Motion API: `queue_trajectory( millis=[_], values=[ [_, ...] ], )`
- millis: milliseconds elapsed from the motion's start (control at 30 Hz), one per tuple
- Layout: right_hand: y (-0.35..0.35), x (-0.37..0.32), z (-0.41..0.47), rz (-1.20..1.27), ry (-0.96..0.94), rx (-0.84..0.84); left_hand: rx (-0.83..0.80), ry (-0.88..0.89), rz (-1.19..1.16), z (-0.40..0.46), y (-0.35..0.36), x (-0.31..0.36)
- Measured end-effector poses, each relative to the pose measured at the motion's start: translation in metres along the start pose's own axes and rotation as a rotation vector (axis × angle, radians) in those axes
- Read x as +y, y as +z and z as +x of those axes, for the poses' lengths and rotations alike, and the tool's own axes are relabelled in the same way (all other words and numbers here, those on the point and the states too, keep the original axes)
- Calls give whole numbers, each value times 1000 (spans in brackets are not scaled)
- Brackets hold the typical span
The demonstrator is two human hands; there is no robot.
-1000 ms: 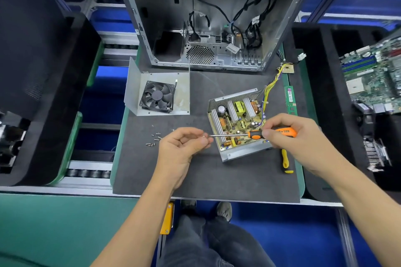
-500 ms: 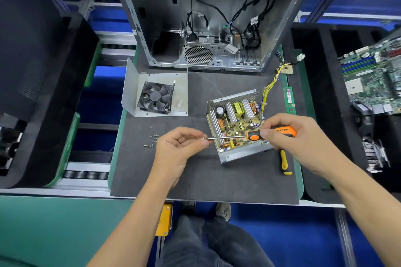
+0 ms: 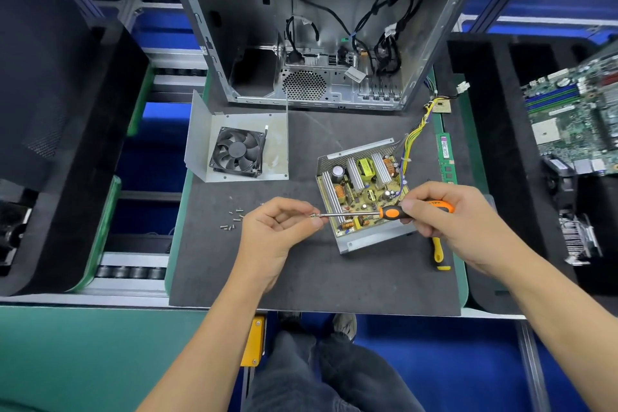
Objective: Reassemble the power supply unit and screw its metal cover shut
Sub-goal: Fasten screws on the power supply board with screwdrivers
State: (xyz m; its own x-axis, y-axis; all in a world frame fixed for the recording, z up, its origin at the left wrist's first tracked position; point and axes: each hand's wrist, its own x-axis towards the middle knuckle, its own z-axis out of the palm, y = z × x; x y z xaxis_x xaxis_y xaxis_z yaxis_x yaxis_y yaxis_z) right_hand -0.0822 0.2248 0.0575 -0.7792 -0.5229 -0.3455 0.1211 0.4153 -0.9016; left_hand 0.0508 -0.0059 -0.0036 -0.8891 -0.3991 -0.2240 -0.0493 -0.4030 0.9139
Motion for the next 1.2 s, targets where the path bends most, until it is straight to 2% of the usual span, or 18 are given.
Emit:
queue_trajectory(
  millis=[533,800,900,1000,1067,1200],
  values=[
    [7,2,-2,158,87,0,-5,-22,-21,-1,3,3],
    [5,-17,-6,-55,63,31,-16,33,206,-4,3,6],
    [2,-22,-5,19,141,-8,-26,34,276,-7,3,5],
    [-3,-24,-5,261,190,-75,-20,35,288,-9,6,3],
    [-4,-24,-5,397,194,-36,-3,35,272,-10,8,2],
    [6,-23,-5,485,114,132,25,31,224,-11,14,2]
  ],
)
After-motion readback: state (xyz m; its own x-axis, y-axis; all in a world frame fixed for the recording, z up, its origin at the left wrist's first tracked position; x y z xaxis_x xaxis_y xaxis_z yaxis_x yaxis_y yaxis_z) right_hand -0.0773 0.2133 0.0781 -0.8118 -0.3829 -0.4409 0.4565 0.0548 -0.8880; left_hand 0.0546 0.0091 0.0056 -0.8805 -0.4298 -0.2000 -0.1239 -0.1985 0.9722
